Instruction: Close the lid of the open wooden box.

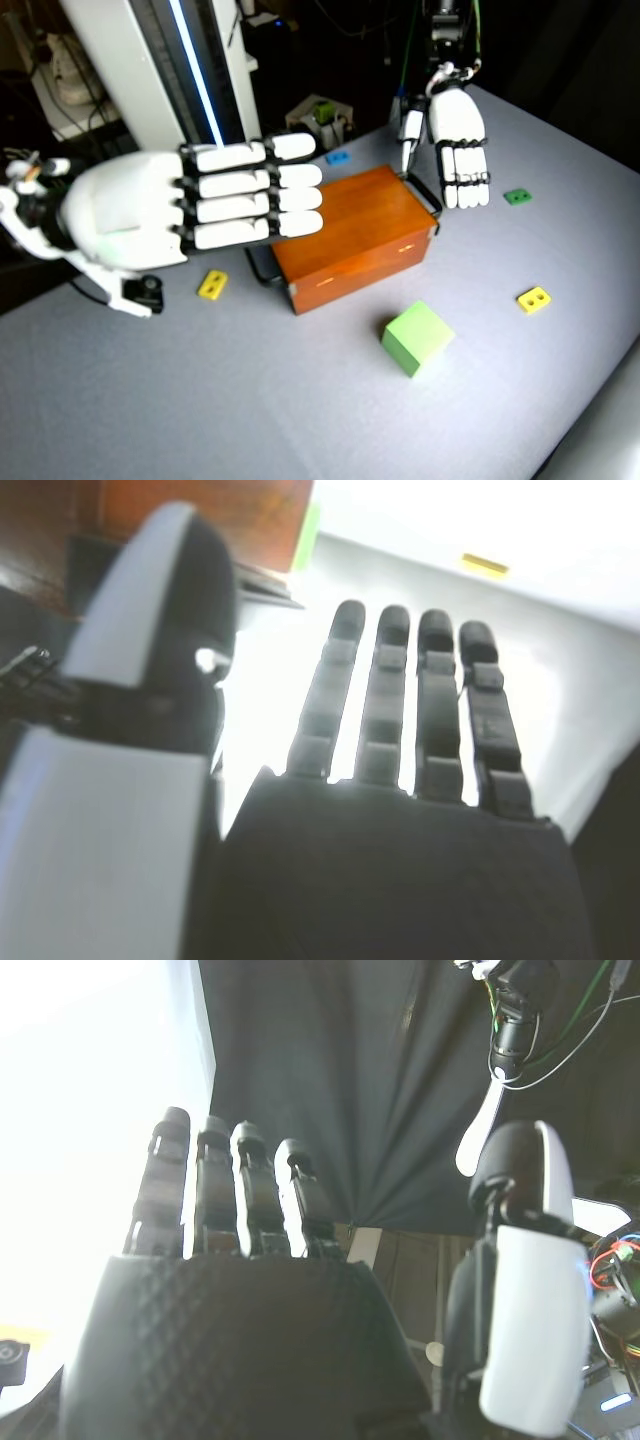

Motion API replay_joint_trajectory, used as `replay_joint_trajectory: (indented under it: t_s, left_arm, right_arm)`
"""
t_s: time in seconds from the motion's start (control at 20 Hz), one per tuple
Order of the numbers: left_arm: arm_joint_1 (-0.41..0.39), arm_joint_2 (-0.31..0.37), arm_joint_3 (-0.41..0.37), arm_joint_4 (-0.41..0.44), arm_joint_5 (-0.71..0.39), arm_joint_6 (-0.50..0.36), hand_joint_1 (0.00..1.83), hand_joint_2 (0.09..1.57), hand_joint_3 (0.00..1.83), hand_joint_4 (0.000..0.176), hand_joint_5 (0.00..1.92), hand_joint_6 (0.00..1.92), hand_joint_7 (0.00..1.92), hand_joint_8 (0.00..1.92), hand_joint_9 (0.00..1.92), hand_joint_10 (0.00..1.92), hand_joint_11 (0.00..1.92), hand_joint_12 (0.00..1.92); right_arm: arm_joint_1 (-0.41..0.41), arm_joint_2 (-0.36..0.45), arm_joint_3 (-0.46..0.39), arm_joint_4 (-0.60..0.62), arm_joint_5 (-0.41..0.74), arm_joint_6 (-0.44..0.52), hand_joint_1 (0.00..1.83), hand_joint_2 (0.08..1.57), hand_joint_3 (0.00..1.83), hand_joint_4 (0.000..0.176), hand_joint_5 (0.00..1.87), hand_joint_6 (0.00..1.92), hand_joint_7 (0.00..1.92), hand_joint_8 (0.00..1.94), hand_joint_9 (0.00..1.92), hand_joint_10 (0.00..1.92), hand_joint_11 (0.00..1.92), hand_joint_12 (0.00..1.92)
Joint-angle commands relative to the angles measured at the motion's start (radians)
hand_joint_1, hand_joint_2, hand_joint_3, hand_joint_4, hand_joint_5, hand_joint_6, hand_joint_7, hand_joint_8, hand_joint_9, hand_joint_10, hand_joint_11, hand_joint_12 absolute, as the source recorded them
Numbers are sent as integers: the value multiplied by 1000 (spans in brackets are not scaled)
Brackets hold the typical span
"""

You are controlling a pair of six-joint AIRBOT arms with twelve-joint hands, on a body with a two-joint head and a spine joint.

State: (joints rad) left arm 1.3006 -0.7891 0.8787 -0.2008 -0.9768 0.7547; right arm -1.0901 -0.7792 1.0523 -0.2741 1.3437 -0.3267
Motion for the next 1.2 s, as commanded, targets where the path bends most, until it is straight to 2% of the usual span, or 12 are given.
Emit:
replay_joint_trajectory:
  t_s: [0.0, 0.25, 0.35, 0.55, 0.7, 0.8, 0.9, 0.95, 1.0, 1.05, 1.1, 1.15]
  left_arm:
    - [-2, 17, -6, -9, -156, -5, 752, 1286, 0, 0, 23, 0, 2, 1, 8, 3, 28, 12]
    - [-36, 41, -7, -51, -371, 10, 718, 1296, 1, 0, 62, 1, 40, 1, 34, 2, 37, 37]
    - [-70, 28, 1, -64, -483, 18, 632, 1339, 18, 0, 55, 5, 15, 7, 6, 0, 5, 7]
    - [-88, 21, 3, -94, -665, 8, 299, 1376, 11, 0, 5, 2, 0, 0, 0, 0, 0, 0]
    - [-86, 23, 2, -114, -753, 1, 337, 1321, 8, 0, 178, 32, 352, 36, 356, 84, 0, 1270]
    - [-95, 10, 18, -117, -755, -33, 202, 1292, 0, 158, 529, 155, 336, 16, 246, 40, 0, 1266]
    - [-98, 1, 25, -117, -755, -57, 297, 1311, 0, 170, 307, 575, 282, 4, 29, 547, 0, 1895]
    - [-116, 5, 20, -94, -755, -51, 420, 1475, 10, 175, 301, 1652, 526, 388, 510, 832, 57, 1916]
    - [-142, 9, 19, -63, -755, -40, 425, 1234, 0, 176, 146, 898, 417, 281, 345, 789, 98, 1770]
    - [-188, 12, 20, -29, -755, -19, 446, 1095, 0, 87, 321, 449, 509, 179, 331, 732, 159, 1759]
    - [-240, 15, 18, 4, -755, 14, 479, 1185, 0, 23, 341, 452, 462, 130, 328, 880, 64, 1871]
    - [-275, 12, 20, 20, -755, 29, 568, 1383, 33, 145, 384, 1536, 493, 141, 440, 964, 341, 1730]
  right_arm:
    - [7, -2, 1, 43, 110, 4, 475, 979, 12, 55, 0, 0, 0, 0, 0, 0, 0, 0]
    - [8, -14, 9, 76, 133, -15, 432, 1136, 27, 0, 25, 8, 0, 0, 0, 0, 4, 2]
    - [8, -28, 16, 128, 176, -48, 567, 1101, 3, 57, 106, 10, 0, 0, 0, 0, 0, 0]
    - [8, -57, 35, 213, 263, -68, 507, 1139, 16, 34, 97, 4, 35, 10, 30, 10, 81, 36]
    - [8, -60, 32, 254, 324, -89, 834, 1132, 0, 54, 136, 1, 227, 5, 194, 8, 115, 40]
    - [8, -65, 32, 267, 362, -100, 904, 1194, 7, 0, 314, 8, 261, 1, 227, 3, 98, 38]
    - [8, -67, 26, 278, 401, -115, 1242, 1075, 4, 0, 618, 13, 245, 2, 251, 1, 16, 605]
    - [7, -67, 18, 289, 419, -130, 1263, 1084, 5, 0, 772, 34, 310, 6, 320, 11, 2, 878]
    - [10, -61, -2, 299, 419, -156, 1354, 1015, 0, 0, 889, 59, 334, 6, 345, 11, 0, 894]
    - [20, -61, -14, 304, 419, -195, 1376, 998, 0, 0, 915, 62, 340, 5, 351, 10, 0, 897]
    - [26, -61, -24, 310, 419, -226, 1380, 994, 0, 0, 921, 61, 341, 5, 352, 9, 0, 898]
    - [27, -60, -25, 309, 419, -227, 1380, 994, 0, 0, 922, 60, 341, 5, 352, 9, 0, 898]
